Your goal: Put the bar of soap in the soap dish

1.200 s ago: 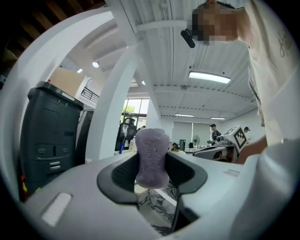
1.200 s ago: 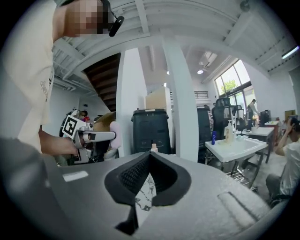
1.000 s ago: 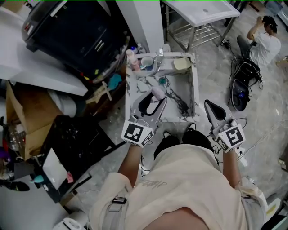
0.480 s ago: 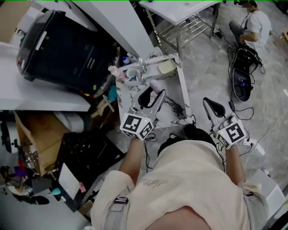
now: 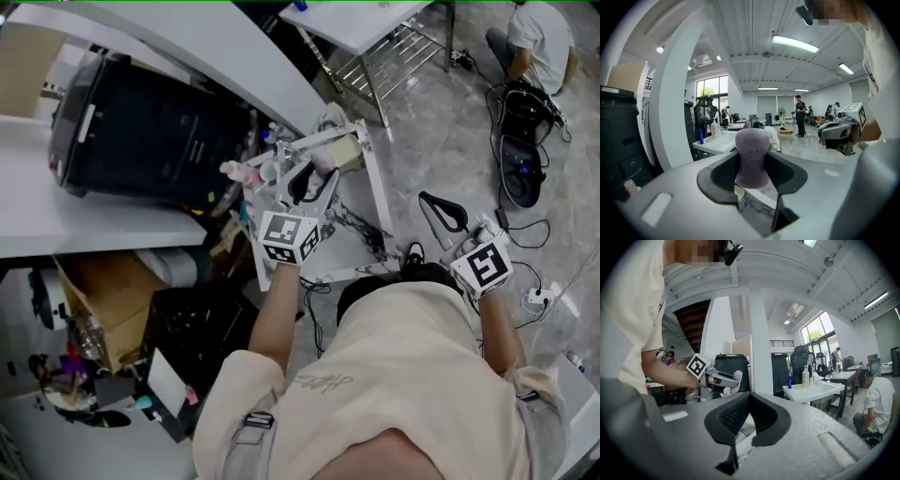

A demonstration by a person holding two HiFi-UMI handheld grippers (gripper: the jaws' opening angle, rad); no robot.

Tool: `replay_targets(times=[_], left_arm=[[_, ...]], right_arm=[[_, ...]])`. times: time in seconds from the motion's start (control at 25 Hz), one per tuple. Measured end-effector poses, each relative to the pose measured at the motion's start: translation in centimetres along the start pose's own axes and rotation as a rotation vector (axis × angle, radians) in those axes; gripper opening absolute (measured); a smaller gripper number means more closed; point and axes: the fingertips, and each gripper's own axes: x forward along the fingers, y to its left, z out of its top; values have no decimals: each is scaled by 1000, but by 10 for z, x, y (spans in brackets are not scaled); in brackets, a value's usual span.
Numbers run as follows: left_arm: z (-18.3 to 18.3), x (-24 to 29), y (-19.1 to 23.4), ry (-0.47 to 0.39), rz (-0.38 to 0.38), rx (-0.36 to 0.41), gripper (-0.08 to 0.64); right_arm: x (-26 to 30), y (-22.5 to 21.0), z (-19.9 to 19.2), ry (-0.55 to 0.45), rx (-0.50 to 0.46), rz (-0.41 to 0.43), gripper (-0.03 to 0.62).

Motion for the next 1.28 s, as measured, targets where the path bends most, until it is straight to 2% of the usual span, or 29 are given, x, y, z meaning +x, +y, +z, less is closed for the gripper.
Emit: replay_targets(times=[0.12, 0.28, 0.44, 0.64, 0.88, 1.08, 1.28], left_arm=[[-12, 20, 11, 55, 0, 8, 201], [-47, 47, 24, 170, -27, 21, 201], [-85, 72, 37, 290, -62, 74, 201], [-113, 109, 50, 398, -105, 112, 201], [-156, 133, 60, 548, -120, 134, 201], [-186, 144, 68, 660, -142, 185, 201], [-205, 154, 71, 731, -165, 212, 201]], right_arm=[[2, -14, -7, 0, 14, -35, 2], [5, -22, -17, 33, 36, -57, 2], [6, -25, -22, 42, 82, -42, 2], [11, -43, -31, 90, 63, -53, 2], [22, -54, -47, 112, 90, -20, 2], [34, -65, -48, 114, 77, 8, 2], [37, -69, -52, 139, 51, 37, 2]])
